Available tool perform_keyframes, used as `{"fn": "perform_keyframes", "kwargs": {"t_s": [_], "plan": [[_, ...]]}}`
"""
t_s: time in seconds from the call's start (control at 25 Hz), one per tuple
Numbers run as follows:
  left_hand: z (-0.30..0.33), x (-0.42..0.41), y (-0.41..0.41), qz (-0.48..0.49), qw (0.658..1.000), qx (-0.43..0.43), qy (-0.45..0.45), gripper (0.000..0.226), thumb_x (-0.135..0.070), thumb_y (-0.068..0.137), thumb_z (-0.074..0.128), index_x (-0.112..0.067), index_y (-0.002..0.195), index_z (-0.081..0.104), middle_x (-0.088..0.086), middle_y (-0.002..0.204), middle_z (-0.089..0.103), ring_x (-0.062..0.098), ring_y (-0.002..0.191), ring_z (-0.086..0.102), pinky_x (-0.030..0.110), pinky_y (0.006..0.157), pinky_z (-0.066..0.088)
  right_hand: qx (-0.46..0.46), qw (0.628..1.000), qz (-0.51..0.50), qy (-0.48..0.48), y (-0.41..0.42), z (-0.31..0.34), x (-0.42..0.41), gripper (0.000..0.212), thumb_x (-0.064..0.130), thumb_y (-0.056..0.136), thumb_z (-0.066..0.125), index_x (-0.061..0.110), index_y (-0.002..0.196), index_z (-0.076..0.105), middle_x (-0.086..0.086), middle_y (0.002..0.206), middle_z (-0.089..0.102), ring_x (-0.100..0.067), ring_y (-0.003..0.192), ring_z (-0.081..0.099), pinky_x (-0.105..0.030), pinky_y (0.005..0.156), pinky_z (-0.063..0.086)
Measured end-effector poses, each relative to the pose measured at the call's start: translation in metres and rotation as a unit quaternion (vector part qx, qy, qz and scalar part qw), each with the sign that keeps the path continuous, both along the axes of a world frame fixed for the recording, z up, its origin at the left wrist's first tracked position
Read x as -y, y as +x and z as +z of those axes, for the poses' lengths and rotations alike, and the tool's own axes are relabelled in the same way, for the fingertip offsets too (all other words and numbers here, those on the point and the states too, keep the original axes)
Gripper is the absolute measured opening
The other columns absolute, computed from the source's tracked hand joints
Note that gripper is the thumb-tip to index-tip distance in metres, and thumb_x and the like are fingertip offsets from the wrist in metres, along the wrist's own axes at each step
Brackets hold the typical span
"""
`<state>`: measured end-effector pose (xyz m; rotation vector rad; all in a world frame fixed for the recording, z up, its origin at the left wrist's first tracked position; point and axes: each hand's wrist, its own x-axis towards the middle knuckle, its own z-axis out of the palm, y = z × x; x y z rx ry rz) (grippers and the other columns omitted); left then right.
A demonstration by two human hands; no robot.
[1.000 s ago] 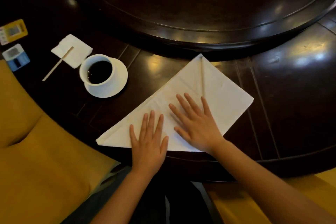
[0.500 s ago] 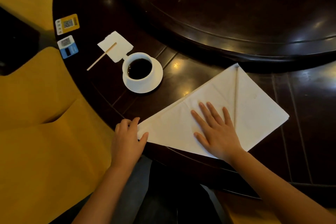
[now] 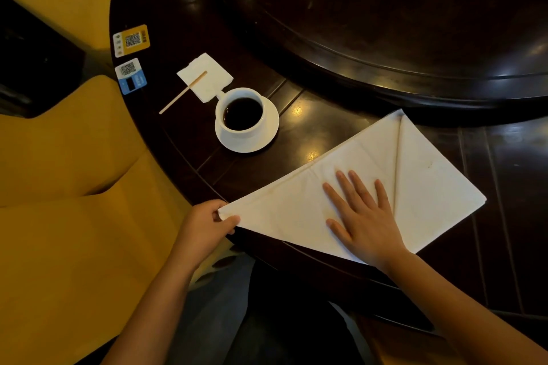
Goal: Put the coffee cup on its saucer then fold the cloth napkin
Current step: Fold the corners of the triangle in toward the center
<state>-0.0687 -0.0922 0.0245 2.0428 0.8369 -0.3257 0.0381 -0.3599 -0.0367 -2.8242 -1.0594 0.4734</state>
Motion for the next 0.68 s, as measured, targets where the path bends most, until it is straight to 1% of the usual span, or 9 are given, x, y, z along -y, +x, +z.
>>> {"fn": "perform_keyframes", "kwargs": {"t_s": [0.12,0.16,0.2,0.24,0.32,0.4,0.52,0.6,0.68], "plan": [[0.022,0.017,0.005,0.099,0.985,0.035,-0.139,0.013,-0.011,0.087,0.061,-0.022,0.092,0.067,-0.007,0.079,0.074,0.008,0.072,0.069,0.02,0.061,0.048,-0.061,0.992,-0.061,0.096,-0.006,0.015,-0.012,0.071,0.07,0.084,0.011,0.038,0.144,-0.011,0.002,0.157,-0.009,-0.021,0.142,-0.014,-0.051,0.112,-0.013],[0.028,0.026,0.009,0.104,0.98,0.046,-0.165,0.013,-0.011,0.088,0.06,-0.022,0.091,0.067,-0.009,0.079,0.075,0.007,0.075,0.069,0.018,0.061,0.049,-0.081,0.98,-0.08,0.163,-0.01,0.024,-0.019,0.069,0.07,0.084,0.021,0.04,0.144,0.001,0.001,0.157,0.005,-0.022,0.144,-0.002,-0.052,0.113,-0.008],[0.032,0.038,0.013,0.107,0.975,0.056,-0.188,0.013,-0.01,0.088,0.06,-0.02,0.09,0.068,-0.009,0.08,0.075,0.007,0.077,0.07,0.016,0.061,0.05,-0.081,0.966,-0.087,0.231,-0.016,0.034,-0.026,0.064,0.067,0.084,0.033,0.04,0.14,0.019,0.001,0.152,0.027,-0.022,0.14,0.017,-0.052,0.114,0.001],[0.037,0.05,0.017,0.111,0.968,0.063,-0.215,0.013,-0.01,0.088,0.059,-0.018,0.09,0.069,-0.008,0.081,0.075,0.008,0.078,0.07,0.015,0.062,0.051,-0.063,0.953,-0.085,0.283,-0.021,0.043,-0.033,0.055,0.064,0.083,0.042,0.037,0.13,0.035,0.001,0.138,0.045,-0.017,0.13,0.034,-0.051,0.113,0.011],[0.043,0.071,0.026,0.119,0.952,0.068,-0.275,0.015,-0.012,0.09,0.057,-0.016,0.087,0.071,-0.002,0.082,0.075,0.012,0.08,0.07,0.015,0.062,0.052,-0.027,0.936,-0.084,0.34,-0.029,0.056,-0.044,0.038,0.054,0.081,0.056,0.03,0.111,0.049,0.002,0.113,0.062,-0.011,0.109,0.049,-0.046,0.107,0.027],[0.047,0.085,0.034,0.146,0.923,0.07,-0.35,0.022,-0.017,0.092,0.053,-0.016,0.086,0.074,0.005,0.086,0.075,0.016,0.084,0.071,0.019,0.064,0.055,-0.011,0.921,-0.121,0.37,-0.03,0.063,-0.045,0.027,0.036,0.078,0.067,0.024,0.099,0.056,0.0,0.101,0.068,-0.013,0.097,0.057,-0.048,0.099,0.039],[0.045,0.099,0.046,0.18,0.872,0.072,-0.451,0.036,-0.025,0.095,0.041,-0.014,0.09,0.075,0.01,0.097,0.074,0.021,0.093,0.069,0.025,0.075,0.057,-0.003,0.896,-0.172,0.41,-0.021,0.066,-0.028,0.017,0.02,0.076,0.069,0.013,0.091,0.065,-0.006,0.092,0.071,-0.017,0.088,0.064,-0.05,0.089,0.048],[0.042,0.109,0.053,0.152,0.86,0.079,-0.48,0.043,-0.024,0.097,0.035,-0.017,0.09,0.077,0.01,0.102,0.073,0.021,0.099,0.067,0.027,0.083,0.054,-0.049,0.871,-0.197,0.448,-0.013,0.072,-0.016,0.012,0.016,0.079,0.065,0.011,0.09,0.067,-0.006,0.09,0.07,-0.014,0.085,0.063,-0.038,0.083,0.053],[0.038,0.121,0.063,0.108,0.86,0.097,-0.489,0.037,-0.024,0.095,0.04,-0.018,0.092,0.076,0.008,0.104,0.072,0.019,0.103,0.065,0.026,0.089,0.052,-0.112,0.846,-0.223,0.472,0.007,0.076,-0.002,0.006,0.011,0.082,0.066,0.014,0.087,0.067,-0.003,0.085,0.067,-0.014,0.078,0.062,-0.025,0.073,0.052]]}}
